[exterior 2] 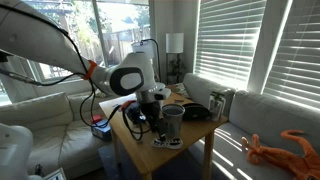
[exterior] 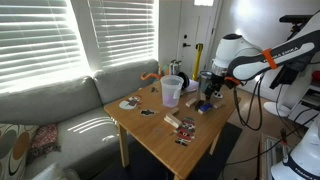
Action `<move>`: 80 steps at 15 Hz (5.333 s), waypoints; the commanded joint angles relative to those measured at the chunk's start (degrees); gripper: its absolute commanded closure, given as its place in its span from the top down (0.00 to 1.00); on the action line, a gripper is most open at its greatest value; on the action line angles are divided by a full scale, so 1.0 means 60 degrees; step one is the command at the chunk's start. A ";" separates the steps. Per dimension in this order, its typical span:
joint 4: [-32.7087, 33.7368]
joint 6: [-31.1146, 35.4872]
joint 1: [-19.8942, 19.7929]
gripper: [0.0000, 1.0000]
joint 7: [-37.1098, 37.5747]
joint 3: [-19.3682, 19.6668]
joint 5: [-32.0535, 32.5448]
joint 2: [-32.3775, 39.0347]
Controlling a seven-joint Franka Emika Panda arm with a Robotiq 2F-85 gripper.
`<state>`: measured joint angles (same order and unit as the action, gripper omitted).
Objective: Lift the opaque cup, pour its content into the silver cup and then put the silver cup in the opaque cup
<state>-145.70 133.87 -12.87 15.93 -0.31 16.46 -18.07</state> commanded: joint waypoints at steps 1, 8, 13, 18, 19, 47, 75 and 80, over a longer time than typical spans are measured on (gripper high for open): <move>0.0016 -0.0034 0.0135 1.00 0.0029 0.0133 0.0047 -0.0002; -0.0090 -0.0126 0.0299 1.00 -0.0405 0.0295 -0.0307 -0.0371; -0.0153 -0.1418 0.0530 1.00 -0.1010 0.0449 -0.0845 -0.1704; 0.0384 -0.3062 0.0769 1.00 -0.1033 0.0240 -0.1275 -0.2800; 0.0577 -0.3201 0.0846 1.00 -0.1001 0.0167 -0.1289 -0.2894; 0.5049 -0.0946 0.3179 0.80 -0.2092 -0.1030 -0.2335 0.2102; 0.3472 -0.1541 0.2132 0.04 -0.4433 0.1489 -0.6608 -0.0861; 0.2976 -0.1496 0.2423 0.01 -0.5141 0.1986 -0.7346 -0.1352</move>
<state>-127.56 125.59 0.02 -11.02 9.32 -23.74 -25.74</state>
